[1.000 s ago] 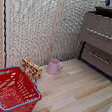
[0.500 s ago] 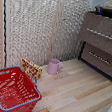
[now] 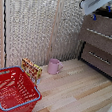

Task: Transport the gripper mindfully toward the orange-red bowl and clasp it to elevate with ease. Ensure your robot's arm aligns efficiently with the top drawer's opening. Carefully slide the orange-red bowl into the designated spot with precision. After confirmation, withdraw the gripper gently. Close the drawer smoothly by transitioning the gripper to its handle.

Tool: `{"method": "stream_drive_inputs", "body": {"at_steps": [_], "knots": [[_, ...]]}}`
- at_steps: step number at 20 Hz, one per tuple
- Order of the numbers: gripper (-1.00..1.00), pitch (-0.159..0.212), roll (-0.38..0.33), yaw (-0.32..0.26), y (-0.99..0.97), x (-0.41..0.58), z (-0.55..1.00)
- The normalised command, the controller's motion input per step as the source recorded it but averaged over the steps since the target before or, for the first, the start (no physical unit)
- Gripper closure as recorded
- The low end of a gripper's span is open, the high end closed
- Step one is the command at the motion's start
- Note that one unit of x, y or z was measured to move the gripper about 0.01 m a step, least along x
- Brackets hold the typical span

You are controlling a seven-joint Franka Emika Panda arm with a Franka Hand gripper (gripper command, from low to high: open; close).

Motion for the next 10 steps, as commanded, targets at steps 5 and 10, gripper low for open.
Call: {"method": "stream_drive_inputs", "body": {"at_steps": [5, 10], "knots": [[-1.0, 0.086, -0.375, 0.06, 0.32, -0.002, -0.26], [-1.0, 0.002, -0.341, 0.025, 0.5, 0.005, -0.54]]}}
